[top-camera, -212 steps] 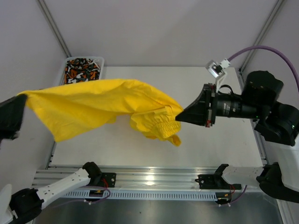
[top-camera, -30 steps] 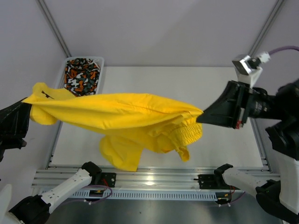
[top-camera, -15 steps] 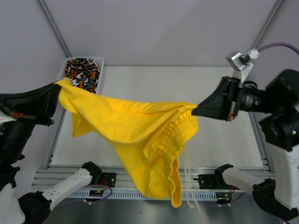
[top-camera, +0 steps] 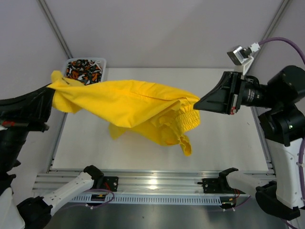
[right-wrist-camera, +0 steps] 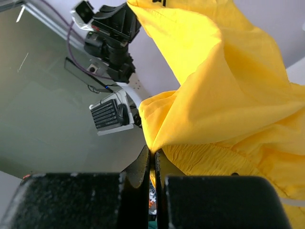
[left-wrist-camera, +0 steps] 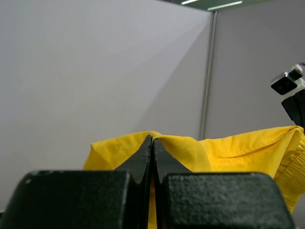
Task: Fold and stack the shorts
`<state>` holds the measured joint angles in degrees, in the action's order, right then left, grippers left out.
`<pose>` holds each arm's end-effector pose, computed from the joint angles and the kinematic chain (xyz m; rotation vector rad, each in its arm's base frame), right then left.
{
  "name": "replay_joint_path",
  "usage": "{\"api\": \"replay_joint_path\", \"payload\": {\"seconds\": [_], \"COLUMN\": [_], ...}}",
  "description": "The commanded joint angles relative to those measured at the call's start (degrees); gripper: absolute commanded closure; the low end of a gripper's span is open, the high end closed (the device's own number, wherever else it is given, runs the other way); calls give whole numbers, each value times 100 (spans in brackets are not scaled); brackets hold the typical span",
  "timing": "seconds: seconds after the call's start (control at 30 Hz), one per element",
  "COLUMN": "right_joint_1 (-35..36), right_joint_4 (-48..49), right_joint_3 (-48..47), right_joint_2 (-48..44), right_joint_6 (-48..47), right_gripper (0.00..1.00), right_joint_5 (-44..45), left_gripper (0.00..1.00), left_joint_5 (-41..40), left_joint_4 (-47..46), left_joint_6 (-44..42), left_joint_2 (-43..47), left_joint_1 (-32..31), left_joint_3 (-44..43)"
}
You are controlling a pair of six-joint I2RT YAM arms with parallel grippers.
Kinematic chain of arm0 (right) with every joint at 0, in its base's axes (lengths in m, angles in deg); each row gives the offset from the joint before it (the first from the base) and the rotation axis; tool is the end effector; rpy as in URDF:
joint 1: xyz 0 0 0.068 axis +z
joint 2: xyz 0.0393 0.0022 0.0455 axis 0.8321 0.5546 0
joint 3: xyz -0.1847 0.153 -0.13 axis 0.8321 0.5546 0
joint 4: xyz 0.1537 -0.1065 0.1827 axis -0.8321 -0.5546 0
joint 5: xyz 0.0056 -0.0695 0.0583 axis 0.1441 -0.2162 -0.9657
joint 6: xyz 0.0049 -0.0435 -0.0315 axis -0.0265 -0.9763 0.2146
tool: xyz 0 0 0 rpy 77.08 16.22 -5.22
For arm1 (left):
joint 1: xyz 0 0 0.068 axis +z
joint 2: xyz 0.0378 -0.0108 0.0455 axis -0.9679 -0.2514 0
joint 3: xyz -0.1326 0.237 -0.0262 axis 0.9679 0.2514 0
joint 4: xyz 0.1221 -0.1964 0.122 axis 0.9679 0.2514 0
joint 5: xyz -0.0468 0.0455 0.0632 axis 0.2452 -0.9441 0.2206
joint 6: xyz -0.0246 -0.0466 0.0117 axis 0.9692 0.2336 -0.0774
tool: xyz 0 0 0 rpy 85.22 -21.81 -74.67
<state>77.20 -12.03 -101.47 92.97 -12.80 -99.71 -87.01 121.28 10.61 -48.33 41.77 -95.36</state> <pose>0.1137 0.0780 0.5738 -0.6845 1.6411 1.7386 -0.0134 0.0101 0.5893 0.2774 1.0525 -0.5387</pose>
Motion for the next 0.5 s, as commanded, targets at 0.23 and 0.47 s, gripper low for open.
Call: {"api": "replay_joint_path", "payload": {"seconds": [0.23,0.47], "right_joint_1": [-14,-93], "right_joint_4": [493,458], "right_joint_3": [-322,-1165], "right_joint_2": [-765,-11], "right_joint_6": [622,745], "right_gripper": [100,100], "right_joint_5": [-236,-402], "left_gripper": [100,100], "left_joint_5": [578,430], "left_joint_4": [-803,-513], "left_joint_6": [200,-125], "left_joint_2": [633,-488], "left_joint_1": [27,27], "left_joint_3": [322,-1098]}}
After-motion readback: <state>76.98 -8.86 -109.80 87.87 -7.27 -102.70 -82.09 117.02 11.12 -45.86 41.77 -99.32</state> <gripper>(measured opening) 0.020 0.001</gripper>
